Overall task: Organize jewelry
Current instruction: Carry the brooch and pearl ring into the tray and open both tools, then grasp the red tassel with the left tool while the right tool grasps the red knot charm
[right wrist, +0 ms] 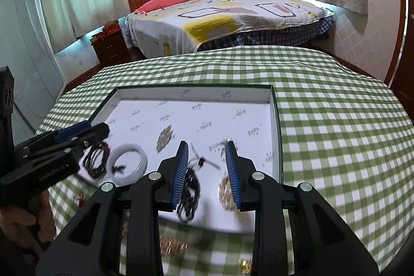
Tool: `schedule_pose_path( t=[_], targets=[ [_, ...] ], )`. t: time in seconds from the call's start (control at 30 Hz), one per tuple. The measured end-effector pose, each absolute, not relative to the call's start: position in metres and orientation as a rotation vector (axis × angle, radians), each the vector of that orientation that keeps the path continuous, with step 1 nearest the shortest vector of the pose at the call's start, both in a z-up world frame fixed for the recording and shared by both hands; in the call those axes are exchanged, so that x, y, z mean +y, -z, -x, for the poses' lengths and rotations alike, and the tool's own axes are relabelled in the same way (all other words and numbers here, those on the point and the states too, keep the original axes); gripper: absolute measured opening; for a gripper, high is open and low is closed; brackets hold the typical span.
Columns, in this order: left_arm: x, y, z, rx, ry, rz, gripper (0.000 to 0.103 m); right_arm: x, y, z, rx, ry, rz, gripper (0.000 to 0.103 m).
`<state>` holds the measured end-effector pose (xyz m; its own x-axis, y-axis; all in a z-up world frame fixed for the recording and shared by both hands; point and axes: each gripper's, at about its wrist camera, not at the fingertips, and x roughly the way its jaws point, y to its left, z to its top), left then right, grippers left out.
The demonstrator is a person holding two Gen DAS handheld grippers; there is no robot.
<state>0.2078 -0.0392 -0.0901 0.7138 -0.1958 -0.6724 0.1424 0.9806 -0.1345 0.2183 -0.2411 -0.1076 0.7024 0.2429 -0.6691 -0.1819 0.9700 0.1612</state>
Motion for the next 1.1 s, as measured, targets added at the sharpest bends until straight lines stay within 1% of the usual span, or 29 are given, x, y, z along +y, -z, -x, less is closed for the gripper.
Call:
schedule_pose_path(
  t=[0.4, 0.73, 1.1],
  targets=[
    [-0.012, 0.117, -0.146, 0.799, 0.122, 0.073, 0.050, -0.240, 0.135, -0.155, 0.821, -0.238, -0.075, 0.030],
    [-0.011, 0.146, -0.136, 0.870, 0.116, 0.081, 0.050, -0.246, 0.159, -0.132, 0.879, -0.223, -0.087, 0.030],
    [-0.016, 0.151, -0.135, 0.873, 0.142, 0.069, 0.050, -0.247, 0.164, -0.133, 0.892, -0.224, -0.095, 0.030]
  ],
)
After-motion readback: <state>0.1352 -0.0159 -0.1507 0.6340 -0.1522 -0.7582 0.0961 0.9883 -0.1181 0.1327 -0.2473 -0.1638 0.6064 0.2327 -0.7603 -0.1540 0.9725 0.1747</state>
